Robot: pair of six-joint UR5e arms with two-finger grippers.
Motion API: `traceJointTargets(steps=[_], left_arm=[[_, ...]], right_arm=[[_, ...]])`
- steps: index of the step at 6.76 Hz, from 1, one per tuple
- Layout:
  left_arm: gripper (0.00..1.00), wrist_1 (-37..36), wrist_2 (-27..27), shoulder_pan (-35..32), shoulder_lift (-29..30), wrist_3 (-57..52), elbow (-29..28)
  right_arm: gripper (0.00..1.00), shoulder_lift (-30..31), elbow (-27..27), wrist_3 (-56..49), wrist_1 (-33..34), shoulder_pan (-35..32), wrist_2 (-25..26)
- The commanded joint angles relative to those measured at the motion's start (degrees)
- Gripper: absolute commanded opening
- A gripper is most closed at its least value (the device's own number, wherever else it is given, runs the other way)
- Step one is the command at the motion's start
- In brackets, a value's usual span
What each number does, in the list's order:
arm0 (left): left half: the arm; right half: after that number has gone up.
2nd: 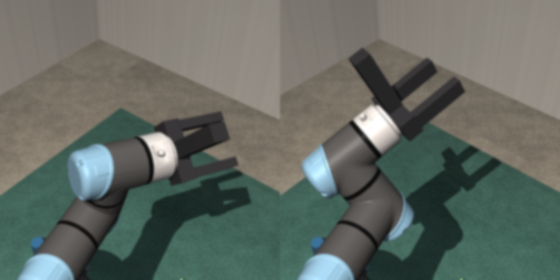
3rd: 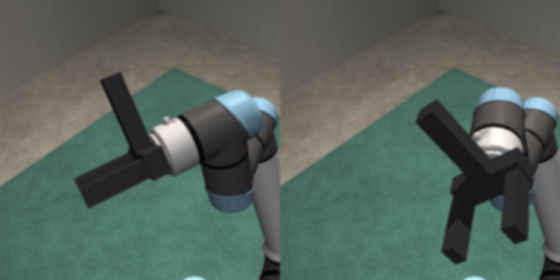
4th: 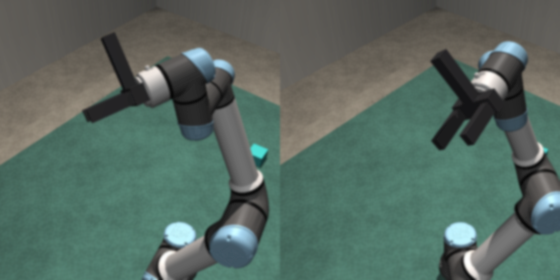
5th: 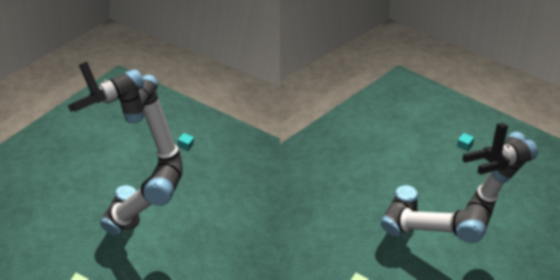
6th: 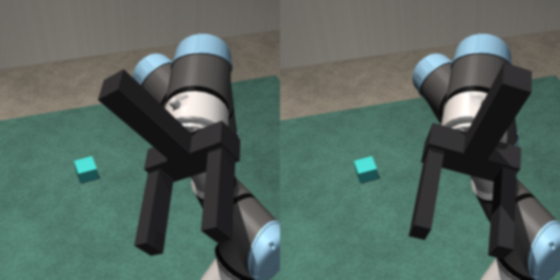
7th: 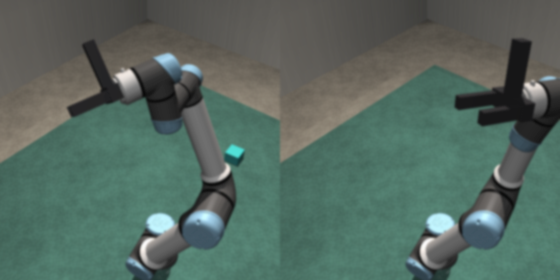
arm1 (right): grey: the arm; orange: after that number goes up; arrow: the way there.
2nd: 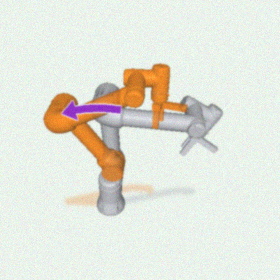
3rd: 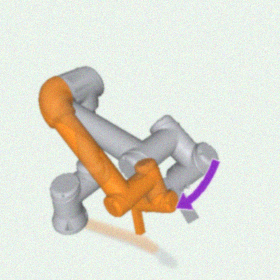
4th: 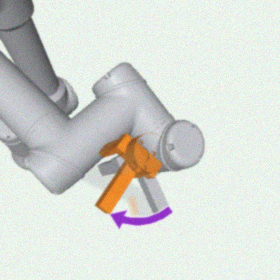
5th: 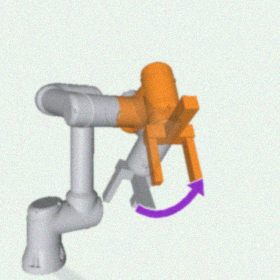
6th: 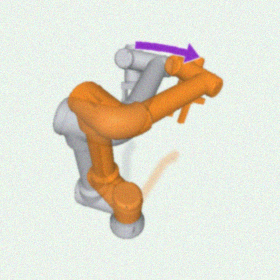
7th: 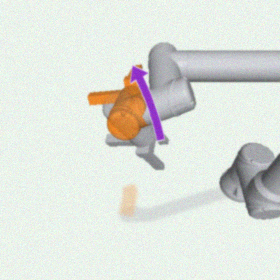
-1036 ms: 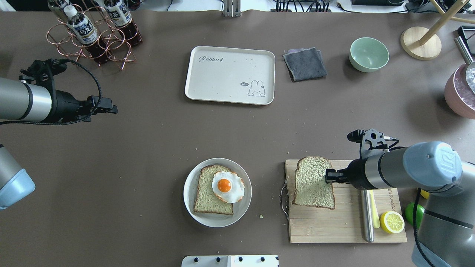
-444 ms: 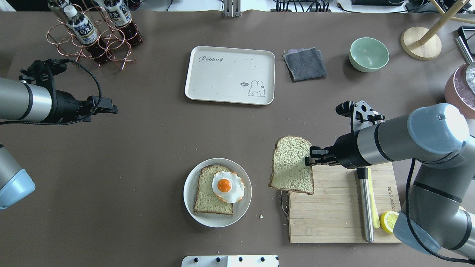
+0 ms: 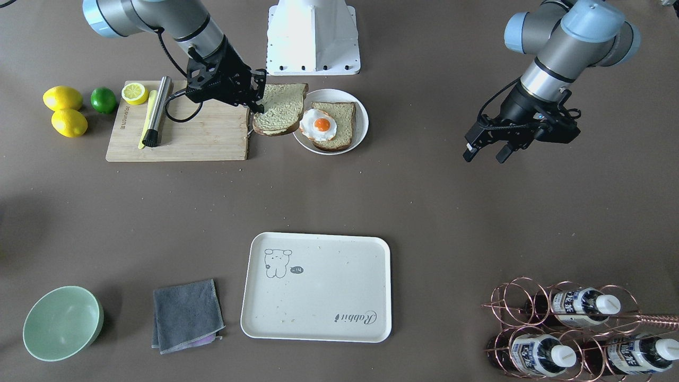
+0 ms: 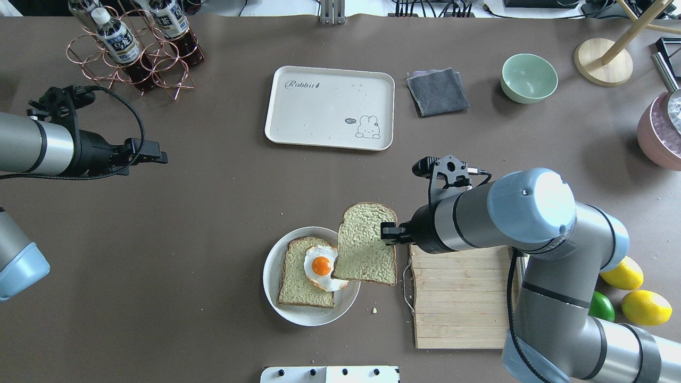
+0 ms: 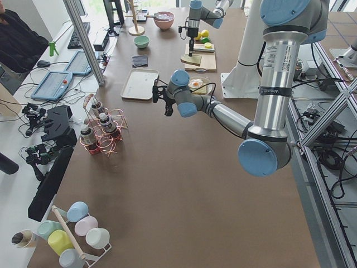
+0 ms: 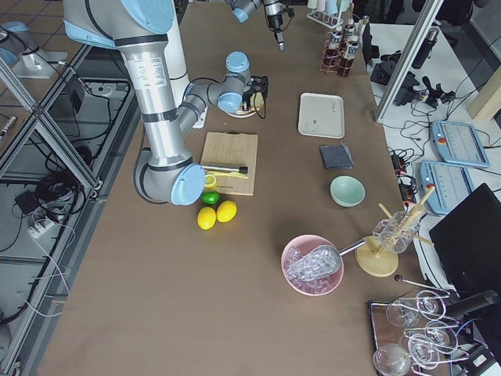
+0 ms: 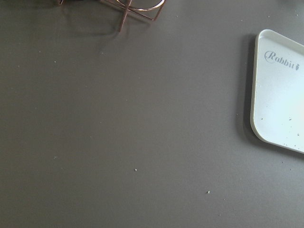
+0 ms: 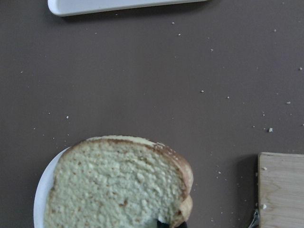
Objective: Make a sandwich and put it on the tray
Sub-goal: 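Lift the bread slice and carry it over the egg on the plate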
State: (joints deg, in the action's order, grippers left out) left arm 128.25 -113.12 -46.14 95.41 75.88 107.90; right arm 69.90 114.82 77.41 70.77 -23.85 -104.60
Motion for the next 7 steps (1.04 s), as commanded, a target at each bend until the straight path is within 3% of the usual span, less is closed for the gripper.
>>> traceJointTargets(steps=[1, 4, 7], left_arm=[[0.98, 0.07, 0.0, 0.0, -0.31, -0.03, -0.06], [0.98, 0.16, 0.0, -0.09, -0.66, 0.06, -0.06], [0.98, 0.16, 0.0, 0.0, -0.66, -0.03, -0.41]], right_arm=[[0.0, -5.02, -4.93, -0.15, 1.12, 6.42, 8.23], [0.0, -6.87, -8.55, 0.37, 1.03, 11.0, 13.53], [0.0, -8.2, -10.49, 0.29, 0.95, 11.1, 14.68]])
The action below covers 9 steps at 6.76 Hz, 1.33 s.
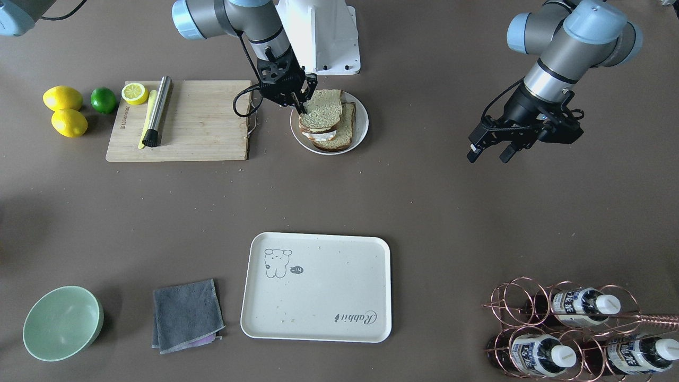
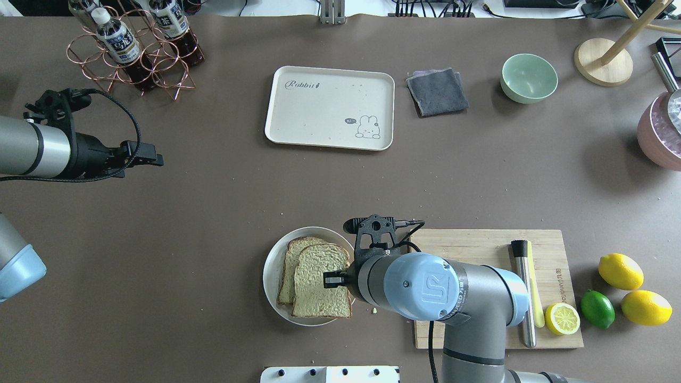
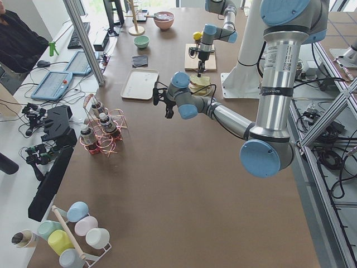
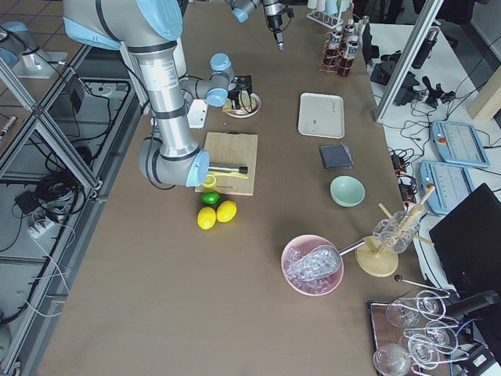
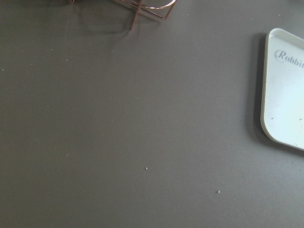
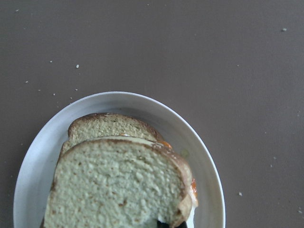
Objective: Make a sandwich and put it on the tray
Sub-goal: 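Lift the bread slice and carry it over the egg on the plate, then lower the bread onto the egg, open the right gripper and withdraw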
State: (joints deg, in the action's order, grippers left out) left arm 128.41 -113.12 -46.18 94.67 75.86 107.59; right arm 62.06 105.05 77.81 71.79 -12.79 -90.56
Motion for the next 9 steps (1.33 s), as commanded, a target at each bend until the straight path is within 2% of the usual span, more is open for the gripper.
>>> traceJointTargets(steps=[1, 5, 6, 7, 9], left_arm=[[0.98, 0.09, 0.0, 0.04, 0.33, -0.01, -0.27], [0.98, 0.09, 0.0, 0.04, 0.69, -0.01, -0.89], [0.98, 0.09, 0.0, 0.04, 0.77, 0.08, -0.89], [0.98, 0.09, 0.0, 0.04, 0.69, 0.08, -0.89], [0.98, 0.09, 0.0, 0.13, 0.86, 0.08, -0.8]], right_arm=[[0.0, -1.23, -0.89, -0.2, -0.07, -0.65, 0.65], [0.0, -2.21, -2.3, 0.06, 0.02, -2.5, 0.39], [0.99, -2.29, -2.56, 0.5, 0.02, -2.59, 0.39], [1.0, -4.38, -3.44, 4.68, 0.02, -2.59, 0.47], [1.0, -5.2, -2.49, 5.6, -0.07, -3.11, -0.05]])
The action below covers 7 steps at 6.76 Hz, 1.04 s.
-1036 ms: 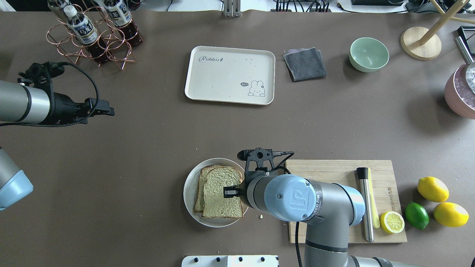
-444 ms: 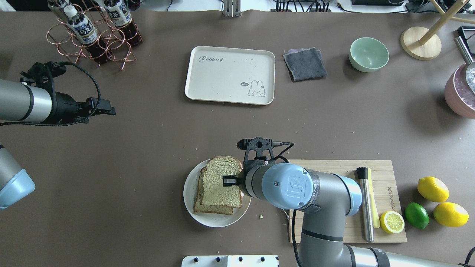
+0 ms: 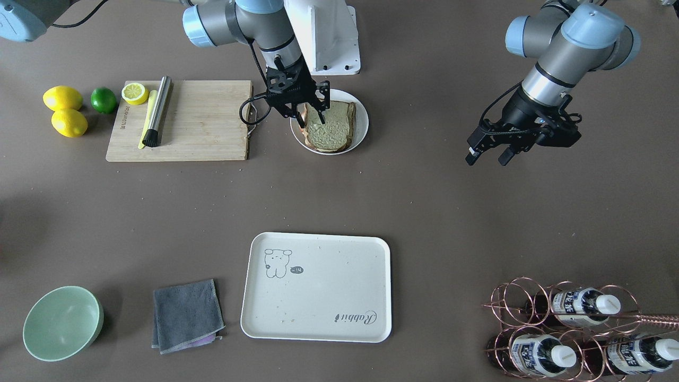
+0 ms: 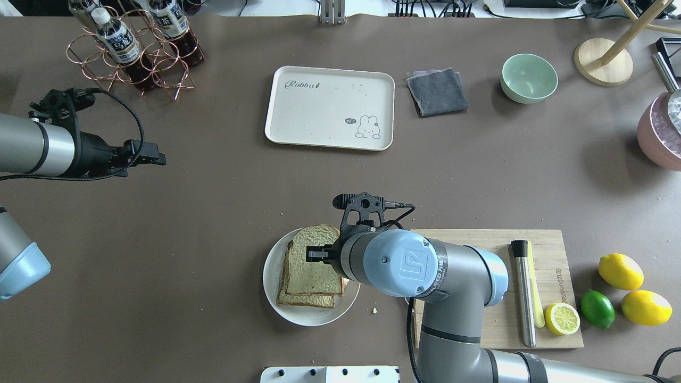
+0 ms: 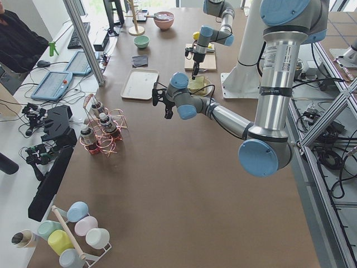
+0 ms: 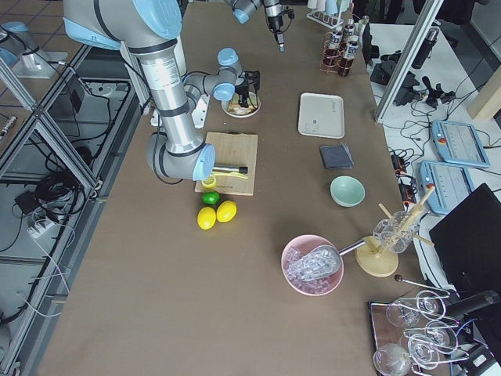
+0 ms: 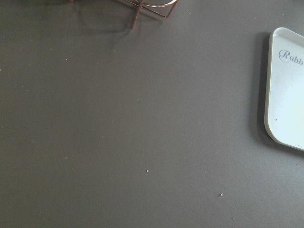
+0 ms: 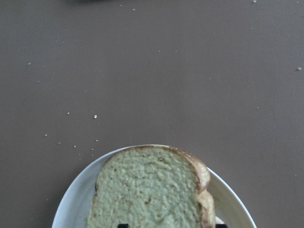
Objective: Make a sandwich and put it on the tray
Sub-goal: 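Lower the bread onto the egg, open the right gripper and withdraw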
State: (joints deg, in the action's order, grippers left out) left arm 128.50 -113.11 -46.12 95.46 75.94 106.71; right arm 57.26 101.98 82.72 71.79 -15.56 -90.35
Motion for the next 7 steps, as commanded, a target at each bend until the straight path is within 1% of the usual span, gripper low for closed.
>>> traceJointTargets(steps=[1, 2, 3, 5, 6, 7], left_arm=[[0.98, 0.0, 0.0, 0.06, 0.6, 0.0, 0.16], [0.98, 0.09, 0.0, 0.76, 1.13, 0.7, 0.25], [0.98, 0.09, 2.52, 3.29, 2.53, 3.32, 0.77], [0.98, -0.09, 12.08, 13.38, 6.56, 9.47, 0.95], [0.98, -0.26, 16.48, 17.86, 7.8, 13.32, 1.04], [0.98, -0.35, 20.26, 22.08, 7.9, 13.54, 1.48]], right_arm=[[1.0, 0.3, 2.76, 0.68, 0.37, -1.83, -1.66], [1.0, 1.96, 4.78, 0.68, 0.46, -4.89, -5.94], [1.0, 5.02, 7.67, 0.51, 0.29, -7.97, -10.16], [1.0, 9.15, 10.76, 0.07, 0.2, -15.52, -19.12], [1.0, 11.62, 11.74, -0.19, -0.06, -19.04, -22.56], [1.0, 12.08, 11.83, -0.28, -0.07, -21.42, -24.25]])
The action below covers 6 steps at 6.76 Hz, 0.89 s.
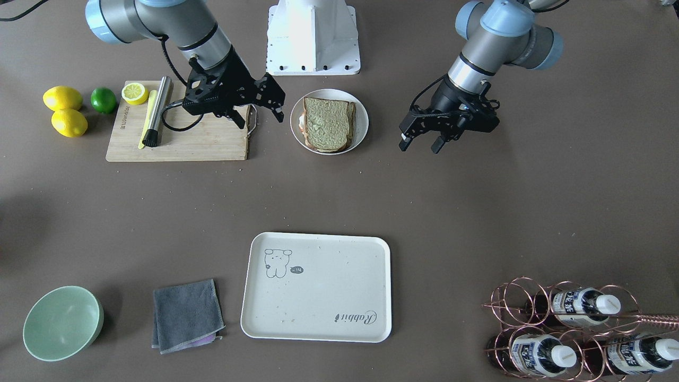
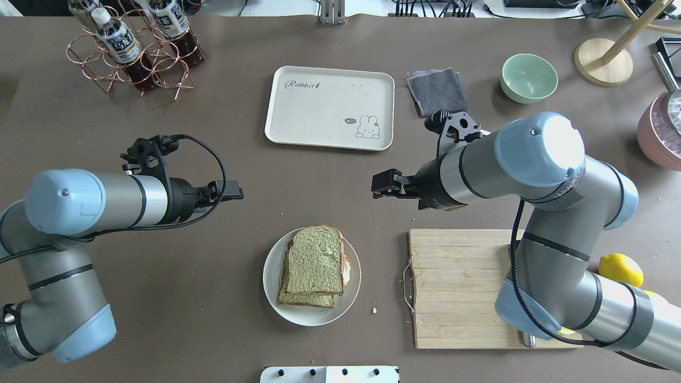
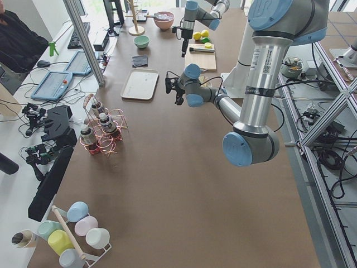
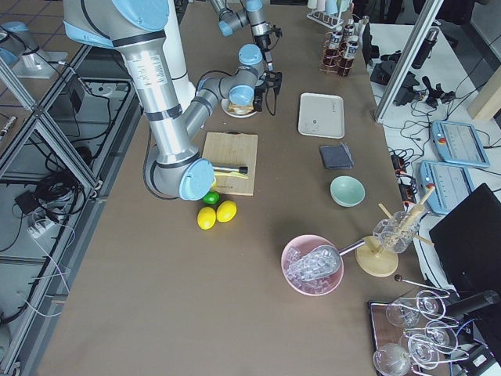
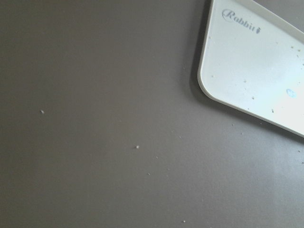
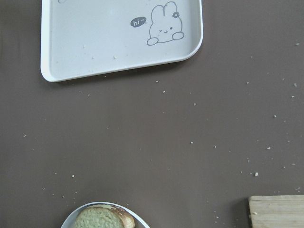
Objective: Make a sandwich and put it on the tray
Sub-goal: 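Move the left gripper to the plate rim nearest the robot and grasp it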
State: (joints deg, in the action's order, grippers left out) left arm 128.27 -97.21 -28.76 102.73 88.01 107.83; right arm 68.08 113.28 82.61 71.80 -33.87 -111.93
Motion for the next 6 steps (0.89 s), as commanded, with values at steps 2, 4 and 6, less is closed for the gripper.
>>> traceJointTargets(steps=[2, 4, 6], left_arm=[[0.89, -0.12, 11.56, 10.8, 0.72, 1.55, 0.36], [0.76, -0.12, 15.53, 14.33, 0.37, 1.55, -0.43], [0.67, -1.61, 20.02, 18.9, 0.63, 1.55, -0.52]], right_arm=[[1.0, 2.93, 1.5, -0.17, -0.86, -4.45, -3.64], [1.0, 3.9, 1.51, -0.17, -0.96, -4.36, -3.55], [1.0, 4.08, 1.25, -0.17, -1.39, -4.36, -3.38]])
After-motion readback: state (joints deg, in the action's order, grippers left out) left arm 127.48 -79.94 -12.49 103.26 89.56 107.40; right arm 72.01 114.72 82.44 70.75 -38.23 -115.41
